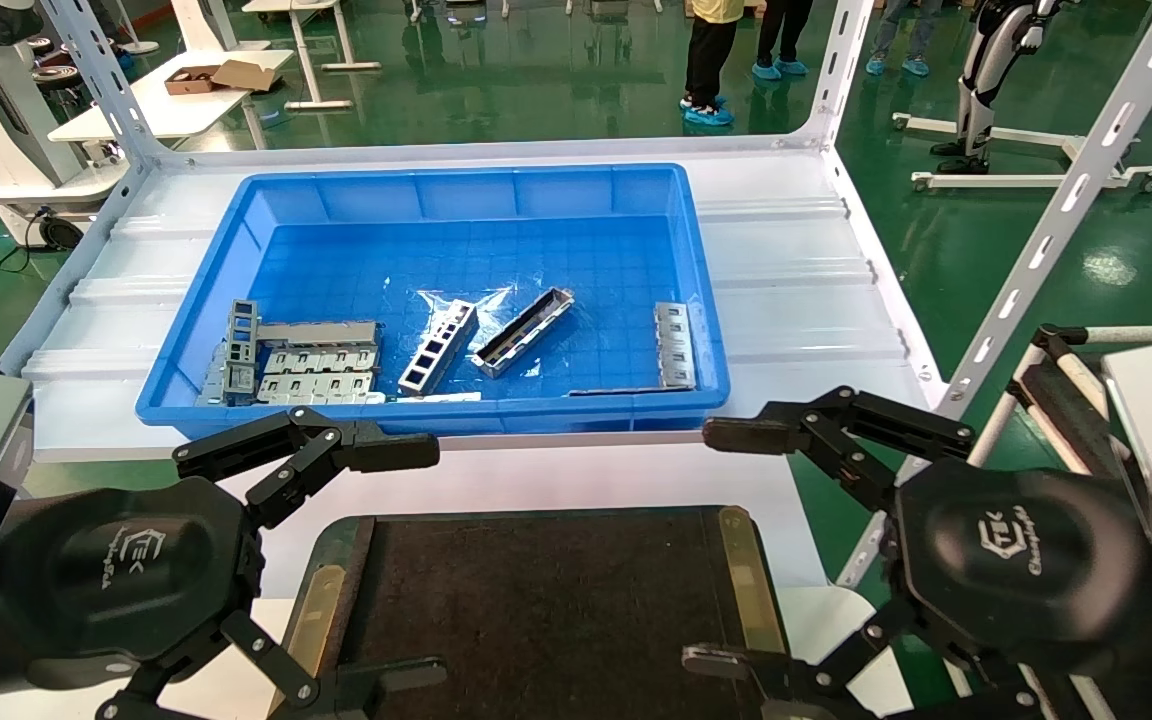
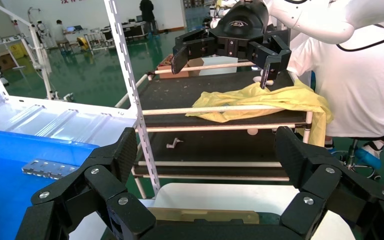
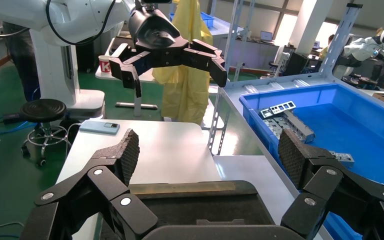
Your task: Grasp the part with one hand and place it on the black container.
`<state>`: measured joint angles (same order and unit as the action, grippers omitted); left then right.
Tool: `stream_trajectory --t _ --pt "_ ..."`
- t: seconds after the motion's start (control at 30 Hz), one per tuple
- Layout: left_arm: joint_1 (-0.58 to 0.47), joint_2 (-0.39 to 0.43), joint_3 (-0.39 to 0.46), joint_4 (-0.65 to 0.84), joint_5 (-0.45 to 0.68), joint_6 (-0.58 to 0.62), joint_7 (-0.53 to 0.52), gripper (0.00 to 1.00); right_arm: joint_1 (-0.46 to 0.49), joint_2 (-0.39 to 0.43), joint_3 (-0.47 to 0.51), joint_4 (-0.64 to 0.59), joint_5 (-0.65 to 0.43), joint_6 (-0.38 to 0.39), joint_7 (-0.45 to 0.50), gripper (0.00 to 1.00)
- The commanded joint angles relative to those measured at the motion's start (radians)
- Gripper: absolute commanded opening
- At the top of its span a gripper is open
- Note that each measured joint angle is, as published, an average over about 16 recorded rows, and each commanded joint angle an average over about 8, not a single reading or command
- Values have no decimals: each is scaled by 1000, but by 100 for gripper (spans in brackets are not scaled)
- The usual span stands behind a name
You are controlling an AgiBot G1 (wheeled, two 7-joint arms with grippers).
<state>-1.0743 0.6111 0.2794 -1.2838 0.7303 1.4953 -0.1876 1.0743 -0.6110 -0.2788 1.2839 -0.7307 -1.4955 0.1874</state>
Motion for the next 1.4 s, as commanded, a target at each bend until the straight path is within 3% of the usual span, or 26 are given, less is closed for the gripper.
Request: stream_trajectory --t 0.03,0.53,0.83,1.13,1.4 --pt "0 0 0 0 0 0 0 100 0 0 0 0 0 0 0 100" --pt "-9 8 3 1 9 -17 -7 100 0 0 -1 -1 0 0 0 100" --pt "-59 50 41 -9 92 -86 -44 100 1 0 -2 -1 1 0 -1 100" --pt "-172 153 115 52 256 -215 -111 100 1 0 -3 -1 1 0 -1 100" --pt "-299 298 186 239 408 -311 -99 100 1 1 -3 -1 1 1 -1 100"
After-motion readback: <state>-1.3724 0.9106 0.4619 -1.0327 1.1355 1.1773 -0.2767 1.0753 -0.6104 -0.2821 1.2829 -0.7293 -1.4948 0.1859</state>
